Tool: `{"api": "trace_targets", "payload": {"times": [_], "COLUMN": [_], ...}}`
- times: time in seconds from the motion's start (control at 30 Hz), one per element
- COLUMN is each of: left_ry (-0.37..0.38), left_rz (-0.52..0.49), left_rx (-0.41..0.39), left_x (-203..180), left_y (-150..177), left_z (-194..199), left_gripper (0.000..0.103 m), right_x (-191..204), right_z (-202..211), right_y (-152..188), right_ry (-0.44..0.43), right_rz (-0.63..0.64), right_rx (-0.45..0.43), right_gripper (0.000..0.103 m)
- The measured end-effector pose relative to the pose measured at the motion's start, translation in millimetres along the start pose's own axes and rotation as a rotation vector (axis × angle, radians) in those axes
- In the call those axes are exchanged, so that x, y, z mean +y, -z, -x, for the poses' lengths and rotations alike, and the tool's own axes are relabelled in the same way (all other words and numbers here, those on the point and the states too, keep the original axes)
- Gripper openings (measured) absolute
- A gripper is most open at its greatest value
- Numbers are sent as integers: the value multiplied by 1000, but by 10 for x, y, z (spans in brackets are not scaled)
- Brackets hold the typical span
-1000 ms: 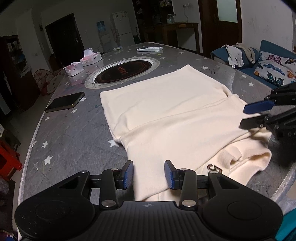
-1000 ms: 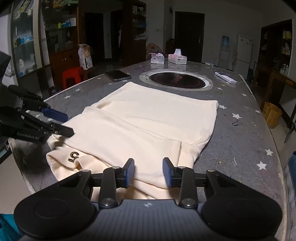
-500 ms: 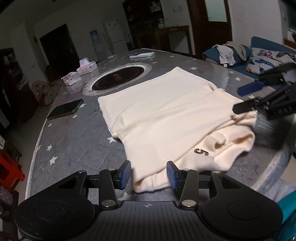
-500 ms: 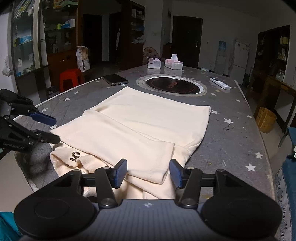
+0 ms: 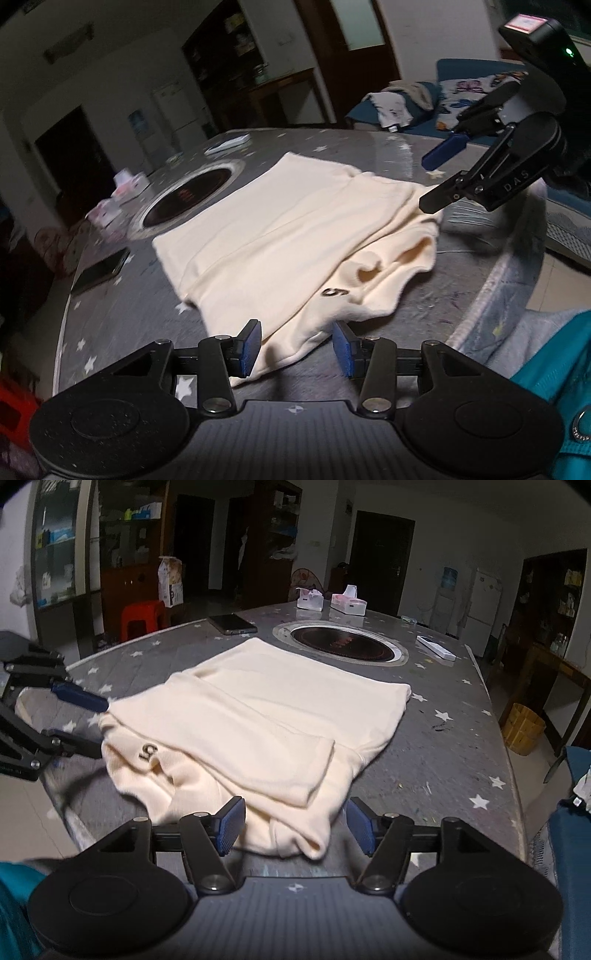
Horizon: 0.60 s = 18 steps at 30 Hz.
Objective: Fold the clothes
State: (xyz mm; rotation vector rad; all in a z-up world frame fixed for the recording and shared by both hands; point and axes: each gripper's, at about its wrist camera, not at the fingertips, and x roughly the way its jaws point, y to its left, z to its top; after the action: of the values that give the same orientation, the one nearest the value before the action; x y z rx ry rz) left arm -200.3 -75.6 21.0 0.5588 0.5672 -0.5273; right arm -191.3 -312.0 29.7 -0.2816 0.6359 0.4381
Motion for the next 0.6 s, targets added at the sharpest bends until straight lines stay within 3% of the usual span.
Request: {"api": "trace_targets", "payload": {"times": [0.33,0.43,0.5,0.6], "left_ry": [13,20,26,37], "left_rz": [-112,-125,-126,-87], "left_rx": [-46,-68,-78,-89], "left_x": [-185,-209,-210,-153], "left_y": [33,33,25,-21], "left_z": [-126,-139,-151,-144], "left_gripper": [46,35,20,12], "right_x": [162,237,274,320], "right_z": [119,128,122,100], "right_y": [144,167,171,170], "right_ry": [-6,-11,-17,-25], "right_rz": [128,175,196,224], "right_rx": [10,3,0,-5], "right_gripper": [68,69,70,71]}}
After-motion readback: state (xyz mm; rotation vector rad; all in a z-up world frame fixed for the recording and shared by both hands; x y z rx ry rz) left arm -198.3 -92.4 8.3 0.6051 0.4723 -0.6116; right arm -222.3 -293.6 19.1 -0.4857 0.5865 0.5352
